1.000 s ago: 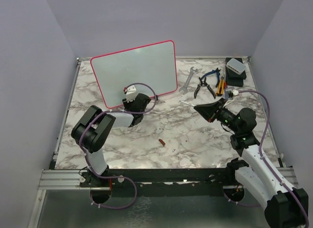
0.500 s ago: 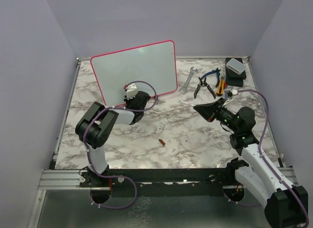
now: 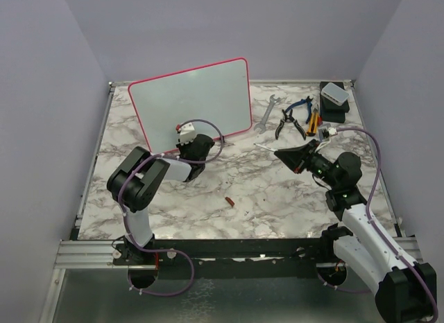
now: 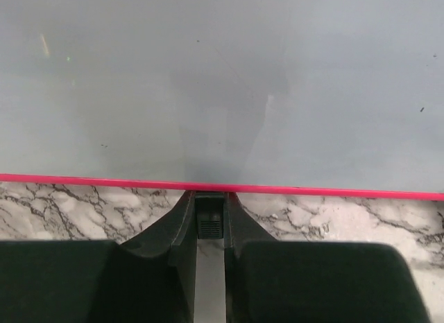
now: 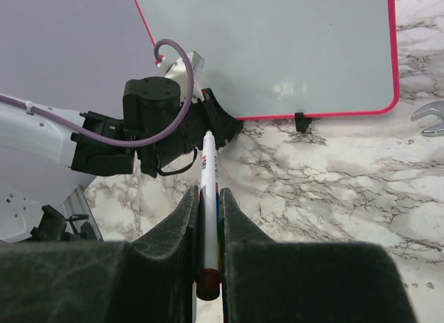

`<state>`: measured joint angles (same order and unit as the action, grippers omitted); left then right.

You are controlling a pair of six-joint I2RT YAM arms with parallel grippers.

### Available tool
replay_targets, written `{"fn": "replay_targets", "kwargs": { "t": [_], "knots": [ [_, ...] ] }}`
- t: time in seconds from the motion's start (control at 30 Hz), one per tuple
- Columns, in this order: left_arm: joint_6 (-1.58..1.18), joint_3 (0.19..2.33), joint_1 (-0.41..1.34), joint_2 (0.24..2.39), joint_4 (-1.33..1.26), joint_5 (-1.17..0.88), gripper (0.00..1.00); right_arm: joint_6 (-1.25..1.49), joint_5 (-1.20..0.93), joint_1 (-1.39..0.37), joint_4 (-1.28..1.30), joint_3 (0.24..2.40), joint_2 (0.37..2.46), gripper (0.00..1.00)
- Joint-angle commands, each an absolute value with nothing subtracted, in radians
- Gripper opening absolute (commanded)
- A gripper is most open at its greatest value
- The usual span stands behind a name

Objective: Write a sentence on the whiteboard
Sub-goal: Move the whiteboard to the center of the board.

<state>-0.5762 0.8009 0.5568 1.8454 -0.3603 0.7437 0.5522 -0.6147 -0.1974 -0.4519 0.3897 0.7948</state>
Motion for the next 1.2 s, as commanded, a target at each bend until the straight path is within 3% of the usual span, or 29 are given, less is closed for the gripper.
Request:
{"fn": "replay_targets", "kwargs": {
  "t": [0.0,0.63,1.17],
  "knots": [
    [-0.653,0.718,0.629,1.833,-0.239,0.703,0.00,0.563,-0.594,-0.203,-0.473,0.373,0.774,0.00],
    [-0.848,0.655,0.852,1.688,-0.018,0.731,0.00,0.571,-0.582,-0.204,-0.443,0.358,0.715,0.01],
    [-0.905,0.723,0.984,1.723,0.086,0.717,0.01,0.569,-0.574,-0.204,-0.425,0.353,0.687,0.01]
  ]
}}
